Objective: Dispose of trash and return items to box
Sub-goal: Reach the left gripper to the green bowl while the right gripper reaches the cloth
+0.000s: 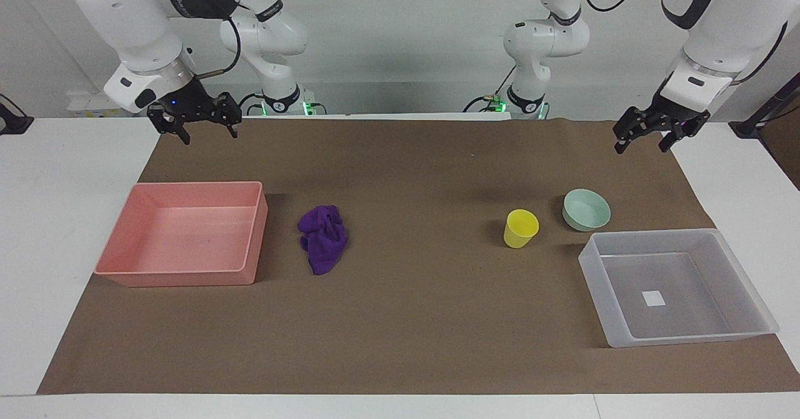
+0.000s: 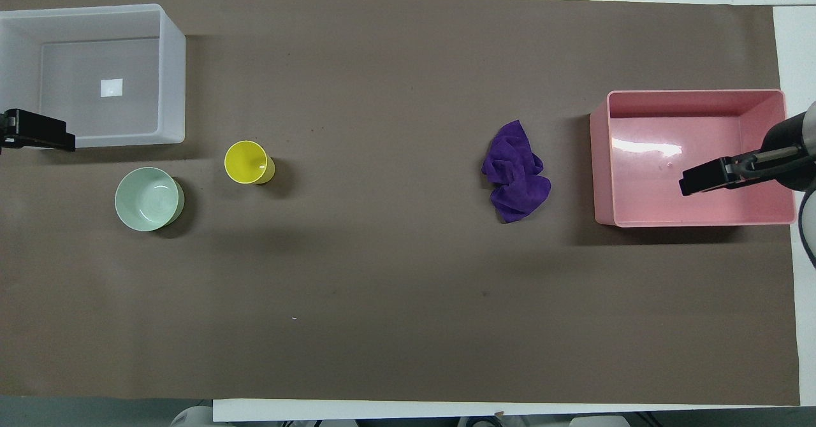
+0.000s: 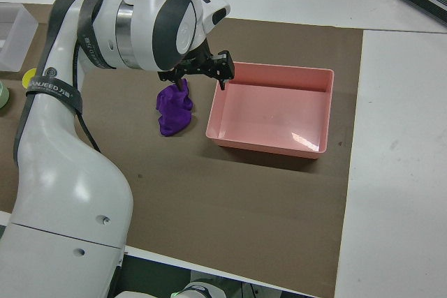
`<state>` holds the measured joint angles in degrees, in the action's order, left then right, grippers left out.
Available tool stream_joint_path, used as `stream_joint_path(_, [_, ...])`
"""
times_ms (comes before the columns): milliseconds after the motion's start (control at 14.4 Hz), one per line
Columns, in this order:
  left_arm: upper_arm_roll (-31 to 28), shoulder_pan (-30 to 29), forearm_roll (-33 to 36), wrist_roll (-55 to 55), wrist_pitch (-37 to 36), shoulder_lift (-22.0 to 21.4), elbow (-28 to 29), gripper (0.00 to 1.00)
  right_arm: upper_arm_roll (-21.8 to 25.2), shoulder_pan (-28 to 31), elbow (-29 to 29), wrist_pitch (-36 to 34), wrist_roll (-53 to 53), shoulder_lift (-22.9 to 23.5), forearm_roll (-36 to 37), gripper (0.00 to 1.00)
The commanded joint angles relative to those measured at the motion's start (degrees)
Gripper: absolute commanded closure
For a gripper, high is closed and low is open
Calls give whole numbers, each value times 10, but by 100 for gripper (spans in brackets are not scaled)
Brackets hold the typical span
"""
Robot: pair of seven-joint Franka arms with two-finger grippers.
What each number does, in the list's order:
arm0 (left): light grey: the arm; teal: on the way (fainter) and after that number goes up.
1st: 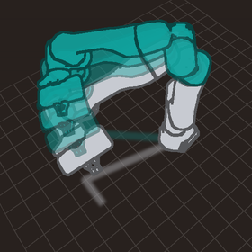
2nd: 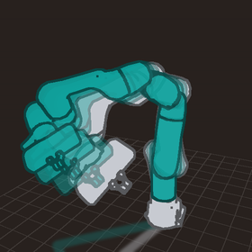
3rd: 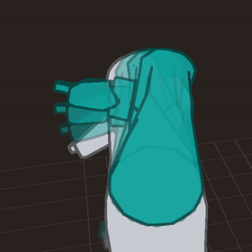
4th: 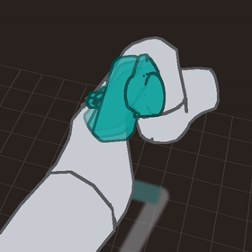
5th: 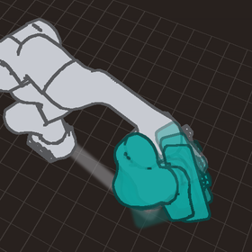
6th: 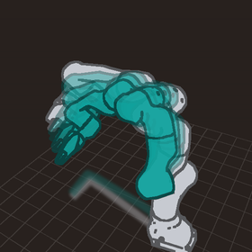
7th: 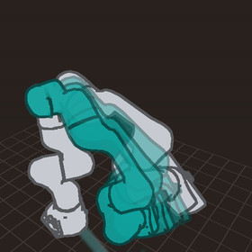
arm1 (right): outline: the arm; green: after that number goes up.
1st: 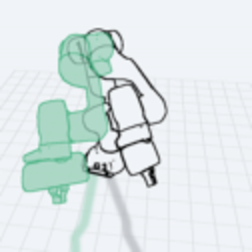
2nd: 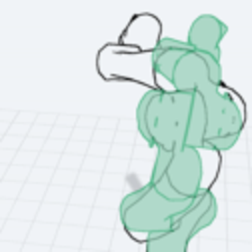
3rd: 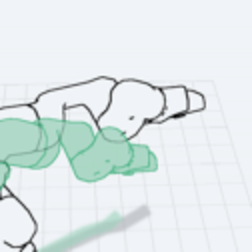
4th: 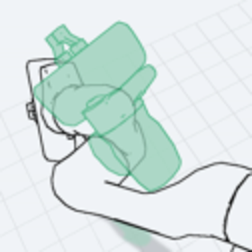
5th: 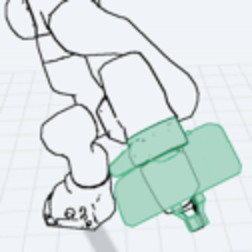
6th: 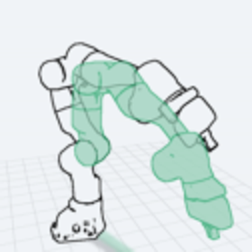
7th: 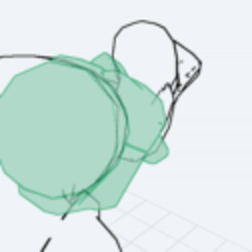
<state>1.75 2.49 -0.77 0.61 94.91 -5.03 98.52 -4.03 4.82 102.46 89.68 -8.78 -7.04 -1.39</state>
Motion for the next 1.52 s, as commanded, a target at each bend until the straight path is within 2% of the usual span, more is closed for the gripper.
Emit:
stream_joint_path(0, [-3,-7,2,-10,-15,-5,-6,0,-4,4,20,15,-5,-16,5,0])
stream_joint_path(277, [-3,-8,2,-2,-13,-8,4,0,-4,5,21,16,-5,-17,5,0])
stream_joint_path(416, [-3,-8,2,-1,-6,-23,32,0,-5,-2,33,32,-6,-10,3,0])
stream_joint_path(624, [-3,-10,2,6,13,-28,47,0,-7,-35,89,122,-3,11,-3,0])
stream_joint_path(693, [-3,-11,2,25,29,-32,61,0,-7,-53,92,148,-3,33,-4,0])
stream_joint_path(762, [-3,-10,3,50,49,-37,87,0,-6,-73,93,174,-3,58,-4,0])
stream_joint_path(970, [-3,-14,2,62,167,-65,228,0,-6,-110,114,257,-3,111,-4,1])
stream_joint_path(1040, [-3,-25,3,62,198,-64,255,0,-7,-119,124,288,3,123,-4,1])
stream_joint_path(1178, [-3,-29,3,56,223,-57,296,0,-6,-144,133,330,20,149,-4,1])
stream_joint_path(1455, [-3,-60,3,55,350,-11,390,0,-6,-159,140,387,36,202,-4,2])
